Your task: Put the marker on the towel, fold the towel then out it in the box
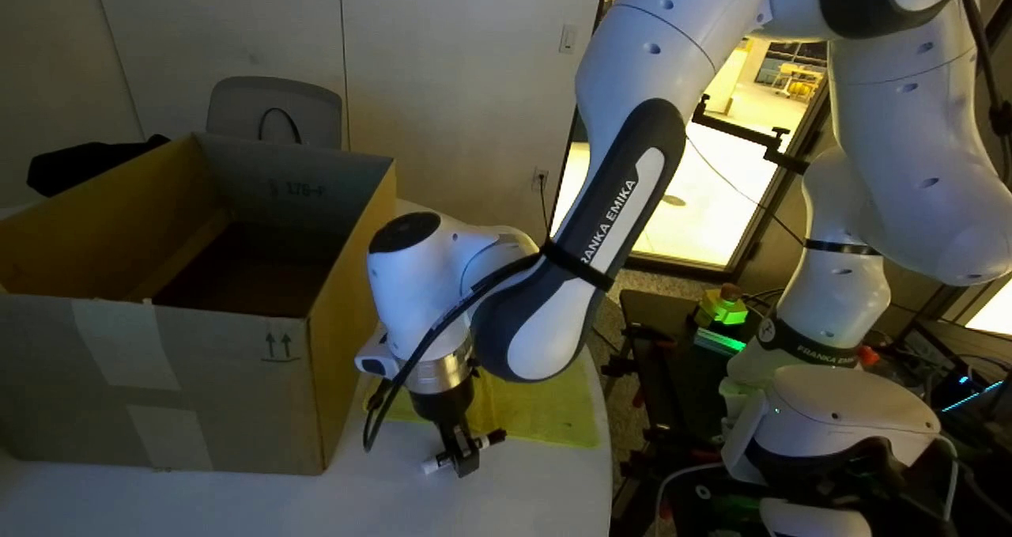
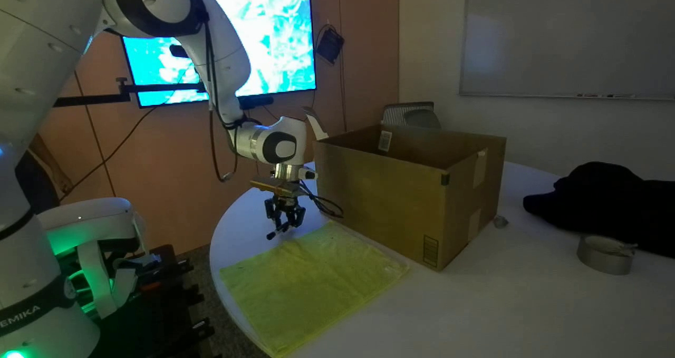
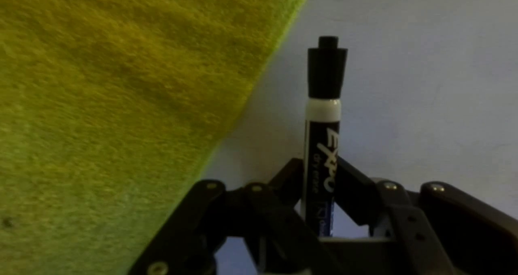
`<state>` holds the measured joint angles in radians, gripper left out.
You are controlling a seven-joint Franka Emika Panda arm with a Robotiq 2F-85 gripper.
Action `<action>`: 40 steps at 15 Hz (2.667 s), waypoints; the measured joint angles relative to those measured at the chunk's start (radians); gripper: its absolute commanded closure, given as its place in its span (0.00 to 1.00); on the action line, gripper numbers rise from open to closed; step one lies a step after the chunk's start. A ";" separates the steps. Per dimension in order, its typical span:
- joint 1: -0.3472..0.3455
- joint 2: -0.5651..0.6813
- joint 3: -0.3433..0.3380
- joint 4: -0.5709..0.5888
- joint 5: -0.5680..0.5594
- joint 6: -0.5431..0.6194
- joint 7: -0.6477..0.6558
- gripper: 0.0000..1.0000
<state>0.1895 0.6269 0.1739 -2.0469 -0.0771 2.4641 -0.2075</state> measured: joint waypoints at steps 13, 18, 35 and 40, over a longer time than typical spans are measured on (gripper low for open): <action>-0.175 -0.072 -0.175 -0.192 0.088 0.312 0.226 0.86; -0.143 -0.052 -0.231 -0.191 0.087 0.348 0.338 0.61; -0.134 -0.168 -0.081 -0.247 0.131 0.352 0.294 0.01; -0.136 -0.111 -0.017 -0.246 0.142 0.351 0.242 0.00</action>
<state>0.0536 0.5163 0.1566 -2.2924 0.0653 2.8153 0.0346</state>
